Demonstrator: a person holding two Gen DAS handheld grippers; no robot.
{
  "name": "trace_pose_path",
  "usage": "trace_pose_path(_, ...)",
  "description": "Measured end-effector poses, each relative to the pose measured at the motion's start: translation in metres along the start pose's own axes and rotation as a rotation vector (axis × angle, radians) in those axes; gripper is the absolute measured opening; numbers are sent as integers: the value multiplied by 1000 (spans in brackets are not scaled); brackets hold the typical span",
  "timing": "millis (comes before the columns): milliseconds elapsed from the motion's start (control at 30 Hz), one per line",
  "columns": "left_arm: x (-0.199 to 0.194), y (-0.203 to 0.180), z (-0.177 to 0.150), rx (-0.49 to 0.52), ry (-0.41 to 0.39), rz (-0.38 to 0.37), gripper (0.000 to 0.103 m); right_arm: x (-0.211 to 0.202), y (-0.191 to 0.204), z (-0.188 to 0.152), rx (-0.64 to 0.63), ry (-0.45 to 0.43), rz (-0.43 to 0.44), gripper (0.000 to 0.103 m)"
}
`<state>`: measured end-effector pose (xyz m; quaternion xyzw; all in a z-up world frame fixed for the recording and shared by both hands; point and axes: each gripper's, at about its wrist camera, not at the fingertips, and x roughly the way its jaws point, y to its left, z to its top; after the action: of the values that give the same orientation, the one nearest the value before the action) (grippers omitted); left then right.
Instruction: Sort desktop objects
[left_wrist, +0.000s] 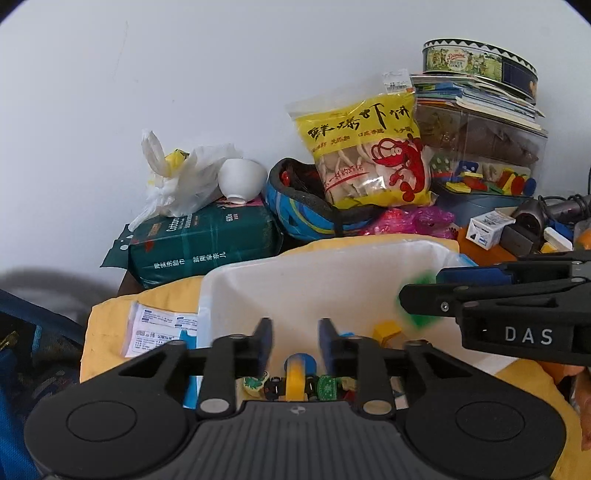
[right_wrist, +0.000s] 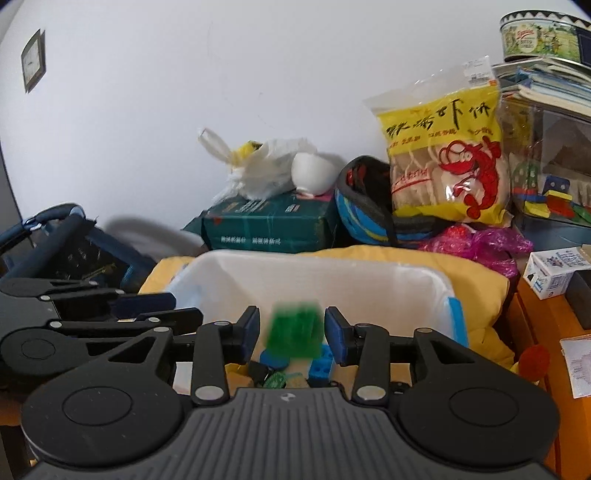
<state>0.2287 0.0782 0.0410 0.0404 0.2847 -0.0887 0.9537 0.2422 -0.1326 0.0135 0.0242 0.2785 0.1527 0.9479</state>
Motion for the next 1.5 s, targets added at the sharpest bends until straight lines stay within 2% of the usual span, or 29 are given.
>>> trace_pose_path(67,-9,0,-2,-1,-18,-2,46,-6,-3,-2,2,-16,2,46)
trace_pose_path(133,-20,-1,-3,-12,-38,-4,47,-17,-4,-2,4,-41,9,49)
trace_pose_path(267,-58,-16,-18,21,-99,-34,71,-50,-5,-15,-35,-103,50,64)
trace_pose_path(300,-65,-21,-25,41,-104,-36,73,-58,-5,-21,-45,-109,61,66)
trace_pose_path(433,-86,-42,-63,92,-56,-69,73,-82,-5,-49,-87,-74,75,68)
trace_pose_path(533,-90,-57,-101,108,-32,-83,73,-89,-8,-79,-107,-41,63,77)
trace_pose_path(600,-85,-66,-126,120,25,-60,73,-88,-12,-99,-88,-1,63,77)
trace_pose_path(667,-81,-72,-144,96,92,-109,73,-85,-18,-116,-43,60,59,77)
trace_pose_path(833,-74,-86,-159,80,158,-160,73,-83,-29,-144,-19,145,37,78)
trace_pose_path(967,-68,-97,-159,90,153,-162,73,-86,-37,-158,-30,173,11,77)
trace_pose_path(1067,-57,-104,-155,116,150,-132,72,-85,-42,-165,-23,245,1,64)
trace_pose_path(1100,-52,-108,-154,127,154,-129,69,-84,-44,-168,-13,270,5,56)
trace_pose_path(1167,-42,-113,-151,149,152,-146,67,-87,-46,-174,-11,281,9,50)
trace_pose_path(1233,-28,-119,-150,173,174,-123,60,-89,-44,-179,-46,280,-11,49)
trace_pose_path(1300,-12,-120,-151,166,202,-130,43,-91,-42,-181,-64,276,-16,48)
trace_pose_path(1367,-3,-121,-154,176,220,-129,32,-92,-40,-181,-70,271,-20,49)
trace_pose_path(1500,-5,-129,-160,284,202,-104,34,-89,-37,-180,-68,265,-10,49)
